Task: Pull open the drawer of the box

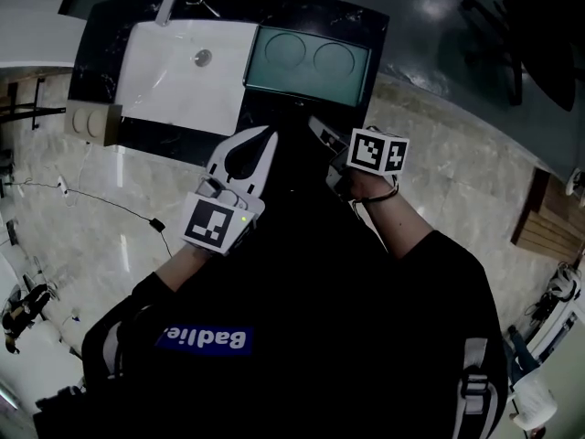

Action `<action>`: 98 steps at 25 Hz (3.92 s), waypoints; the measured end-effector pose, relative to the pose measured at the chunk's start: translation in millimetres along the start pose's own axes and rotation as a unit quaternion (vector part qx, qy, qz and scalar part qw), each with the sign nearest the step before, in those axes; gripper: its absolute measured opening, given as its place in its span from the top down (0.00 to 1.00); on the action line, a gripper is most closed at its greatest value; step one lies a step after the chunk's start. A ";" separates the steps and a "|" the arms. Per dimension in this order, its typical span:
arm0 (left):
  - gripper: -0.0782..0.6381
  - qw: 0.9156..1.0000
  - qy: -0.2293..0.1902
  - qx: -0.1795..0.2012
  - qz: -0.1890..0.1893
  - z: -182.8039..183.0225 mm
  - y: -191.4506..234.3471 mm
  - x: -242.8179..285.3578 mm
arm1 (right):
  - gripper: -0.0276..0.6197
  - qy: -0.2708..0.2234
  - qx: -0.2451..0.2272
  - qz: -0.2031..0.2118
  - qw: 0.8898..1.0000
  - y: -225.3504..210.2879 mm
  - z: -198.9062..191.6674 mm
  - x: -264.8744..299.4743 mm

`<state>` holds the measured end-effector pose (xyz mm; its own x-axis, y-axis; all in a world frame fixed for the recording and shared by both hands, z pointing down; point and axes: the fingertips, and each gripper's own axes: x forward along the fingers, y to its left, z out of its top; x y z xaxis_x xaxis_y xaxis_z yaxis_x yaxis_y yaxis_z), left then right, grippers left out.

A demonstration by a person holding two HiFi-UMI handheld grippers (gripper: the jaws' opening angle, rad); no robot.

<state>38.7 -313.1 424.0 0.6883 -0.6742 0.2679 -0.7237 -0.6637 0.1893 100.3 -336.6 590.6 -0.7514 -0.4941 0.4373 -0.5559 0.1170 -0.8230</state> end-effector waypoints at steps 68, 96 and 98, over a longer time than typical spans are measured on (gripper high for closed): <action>0.90 0.999 -0.011 -0.016 0.025 -11.5 26.9 -52.9 | 0.86 0.051 0.071 0.018 0.996 11.6 -53.2 35.9; 0.90 0.998 -0.028 0.013 0.056 -6.2 3.4 -95.1 | 0.86 0.072 0.092 0.029 0.993 11.1 -101.2 26.8; 0.90 0.997 -0.029 0.017 0.067 -4.7 -0.1 -100.5 | 0.85 0.071 0.084 0.033 0.993 11.4 -101.9 25.5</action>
<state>-30.6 -243.8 401.5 0.5877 -0.7744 0.2343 -0.8081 -0.5760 0.1230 38.6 -260.1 629.3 -0.8332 -0.3624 0.4177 -0.4456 -0.0071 -0.8952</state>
